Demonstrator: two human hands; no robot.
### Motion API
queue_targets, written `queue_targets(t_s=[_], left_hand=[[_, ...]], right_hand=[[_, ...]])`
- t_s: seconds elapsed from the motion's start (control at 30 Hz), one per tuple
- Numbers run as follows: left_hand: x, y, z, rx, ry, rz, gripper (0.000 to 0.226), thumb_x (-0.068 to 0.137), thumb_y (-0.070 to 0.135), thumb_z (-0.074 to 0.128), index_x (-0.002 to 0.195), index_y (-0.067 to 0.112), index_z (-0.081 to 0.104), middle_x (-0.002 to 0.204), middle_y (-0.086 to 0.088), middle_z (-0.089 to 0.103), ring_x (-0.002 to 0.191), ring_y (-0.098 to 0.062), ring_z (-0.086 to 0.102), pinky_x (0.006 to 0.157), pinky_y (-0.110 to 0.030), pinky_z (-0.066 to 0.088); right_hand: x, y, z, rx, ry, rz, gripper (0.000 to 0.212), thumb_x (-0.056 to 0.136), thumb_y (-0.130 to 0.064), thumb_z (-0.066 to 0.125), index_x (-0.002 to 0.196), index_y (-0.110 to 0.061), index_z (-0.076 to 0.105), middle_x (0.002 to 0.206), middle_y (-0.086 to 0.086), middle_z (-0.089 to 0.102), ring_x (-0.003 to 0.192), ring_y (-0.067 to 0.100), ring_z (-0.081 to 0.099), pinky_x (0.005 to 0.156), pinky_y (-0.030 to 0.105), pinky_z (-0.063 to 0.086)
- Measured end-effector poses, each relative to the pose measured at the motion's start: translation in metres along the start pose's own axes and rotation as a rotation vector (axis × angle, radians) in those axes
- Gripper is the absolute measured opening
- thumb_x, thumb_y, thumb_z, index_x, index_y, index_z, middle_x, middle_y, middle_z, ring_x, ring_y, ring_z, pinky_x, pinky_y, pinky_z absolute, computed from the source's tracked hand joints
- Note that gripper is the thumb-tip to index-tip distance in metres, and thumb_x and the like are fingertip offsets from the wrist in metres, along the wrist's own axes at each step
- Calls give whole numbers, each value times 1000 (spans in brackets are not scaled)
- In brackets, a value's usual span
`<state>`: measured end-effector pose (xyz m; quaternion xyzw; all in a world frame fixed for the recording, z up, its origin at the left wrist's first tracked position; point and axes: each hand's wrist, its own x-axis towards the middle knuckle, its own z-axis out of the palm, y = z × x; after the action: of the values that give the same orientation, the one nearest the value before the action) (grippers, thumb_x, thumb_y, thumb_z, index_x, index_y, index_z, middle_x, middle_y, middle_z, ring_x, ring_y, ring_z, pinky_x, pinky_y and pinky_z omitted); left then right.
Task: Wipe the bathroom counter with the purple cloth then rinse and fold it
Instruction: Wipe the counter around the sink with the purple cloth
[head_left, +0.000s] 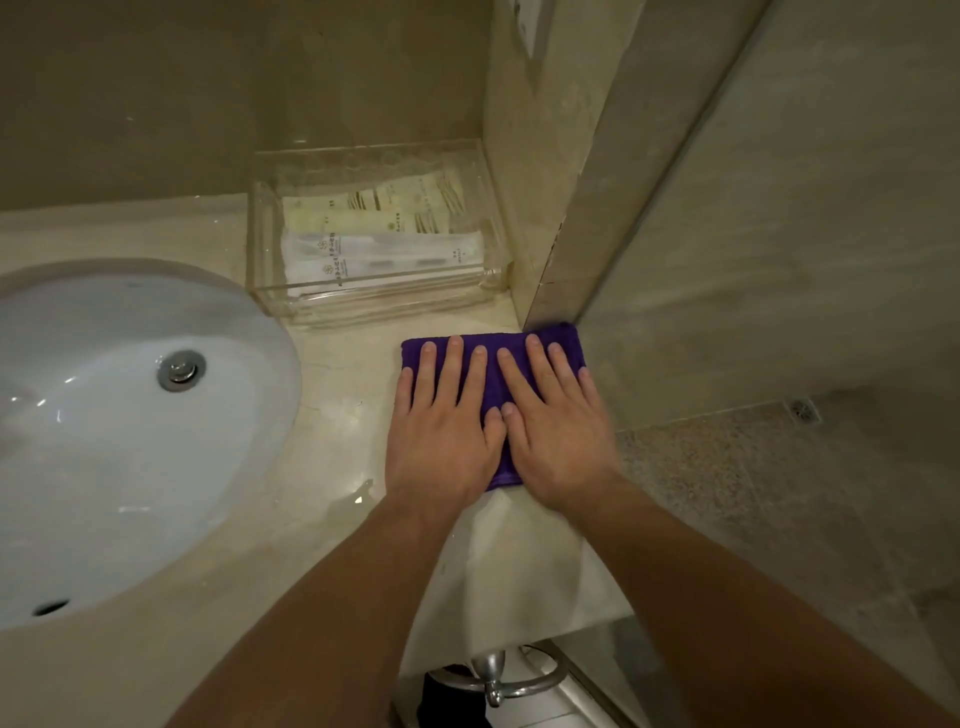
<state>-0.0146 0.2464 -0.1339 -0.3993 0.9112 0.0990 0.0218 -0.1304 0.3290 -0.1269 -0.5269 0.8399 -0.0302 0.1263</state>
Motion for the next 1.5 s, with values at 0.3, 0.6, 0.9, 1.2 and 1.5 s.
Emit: queue_targets(t_s=[0.3,0.6,0.9,1.2,1.5], left_hand=[[-11,-1,5,-5,4,6,64,100,47,13,155,23,-9,165,-3,-12,150,-23,-15,123,-44,-6],[-33,0,9,-3,19,20,66,96,48,8,156,23,-4,165,-4,-7,151,-24,-11,123,-46,-2],[-55,9,15,6,26,25,65,98,48,11,156,23,-6,165,-4,-8,151,-25,-11,123,-46,-2],[-74,19,18,24,14,36,64,99,48,11,155,24,-8,165,-3,-10,151,-24,-13,122,-46,-2],[-93,24,20,31,-8,50,65,98,47,10,156,23,-9,165,-4,-12,151,-25,-14,122,-46,-2]], right_hand=[[-10,-1,6,2,11,-13,55,105,-45,12,156,-36,-8,166,-5,-13,151,14,-17,122,38,-10],[-35,-5,11,-1,19,-7,55,105,-45,12,157,-35,-5,166,-4,-10,152,15,-15,124,41,-5],[-60,-2,14,5,17,-6,56,105,-45,11,158,-34,-4,166,-4,-11,152,14,-15,124,40,-6],[-83,0,18,4,31,12,55,105,-45,11,158,-35,-5,166,-5,-10,152,14,-15,124,39,-6],[-106,0,25,11,55,22,55,105,-45,9,157,-34,-3,166,-4,-8,152,14,-12,124,39,-5]])
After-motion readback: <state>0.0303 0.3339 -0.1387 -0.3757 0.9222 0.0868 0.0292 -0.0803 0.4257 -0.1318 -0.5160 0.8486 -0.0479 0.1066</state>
